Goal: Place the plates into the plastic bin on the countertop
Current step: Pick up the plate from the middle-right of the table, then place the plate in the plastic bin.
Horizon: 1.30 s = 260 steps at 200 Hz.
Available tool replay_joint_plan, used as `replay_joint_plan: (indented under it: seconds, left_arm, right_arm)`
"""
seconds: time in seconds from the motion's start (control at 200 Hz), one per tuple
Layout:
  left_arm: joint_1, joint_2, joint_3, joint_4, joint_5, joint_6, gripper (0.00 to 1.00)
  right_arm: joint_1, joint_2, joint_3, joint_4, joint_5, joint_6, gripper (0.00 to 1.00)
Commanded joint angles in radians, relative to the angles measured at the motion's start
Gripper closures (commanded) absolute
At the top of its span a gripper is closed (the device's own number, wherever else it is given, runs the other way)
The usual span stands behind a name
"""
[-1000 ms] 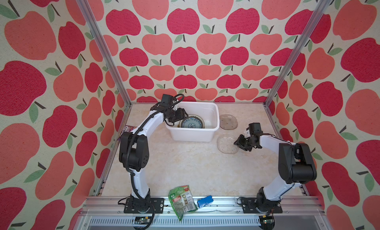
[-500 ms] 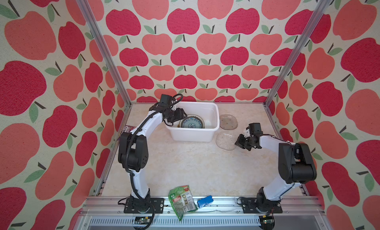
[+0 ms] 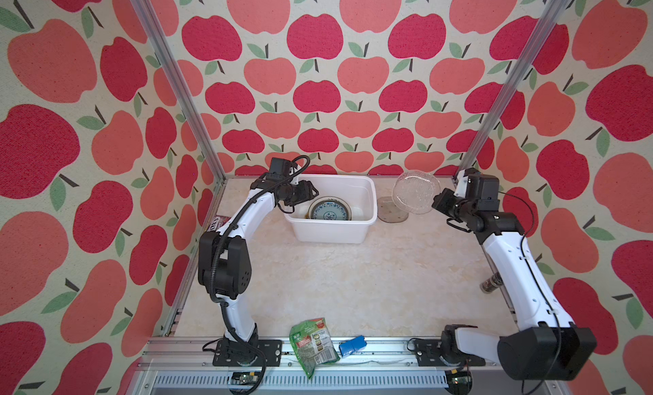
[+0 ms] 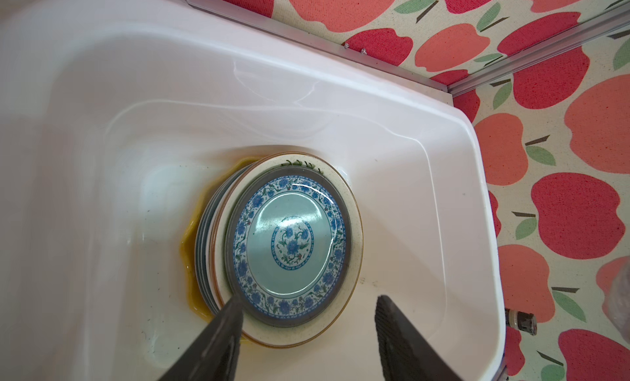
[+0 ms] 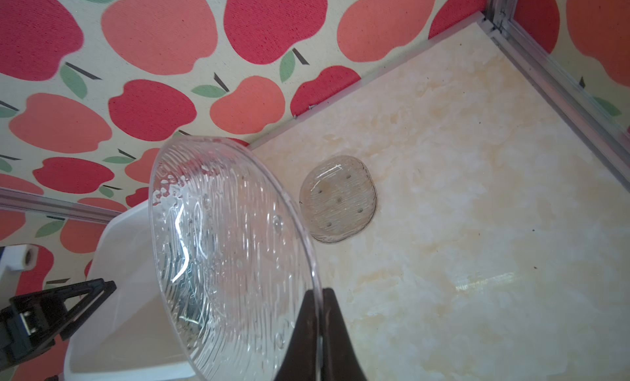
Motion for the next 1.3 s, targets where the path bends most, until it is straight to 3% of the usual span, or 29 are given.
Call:
replay_joint_plan:
  seconds: [0.0, 0.25, 0.595, 0.82, 1.046, 1.296]
  left_arm:
    - [0.006, -0.064, -0.031, 0.042, -0.019, -0.004, 0.36]
    - [0.035, -0.116, -0.078, 0.098, -0.011, -0.025, 0.35]
    - [0.067, -0.162, -0.151, 0.174, -0.027, -0.054, 0.35]
    - [0.067, -0.156, -0.163, 0.190, -0.012, -0.057, 0.35]
    - [0.060, -0.132, -0.155, 0.181, -0.018, -0.055, 0.33]
    - [0.032, -0.070, -0.111, 0.131, -0.002, -0.028, 0.33]
  right_arm:
    - [0.087, 0.052, 0.111, -0.028, 0.032, 0.029, 1.00]
    - [0.305, 0.320, 0.366, -0.004, 0.058, 0.012, 1.00]
    - [0.454, 0.640, 0.547, -0.076, 0.028, -0.001, 1.00]
    - [0.470, 0.807, 0.641, -0.156, 0.017, 0.027, 1.00]
    - [0.470, 1.056, 0.951, -0.402, -0.008, -0.011, 1.00]
    - [0.469, 1.117, 0.974, -0.399, -0.007, -0.012, 1.00]
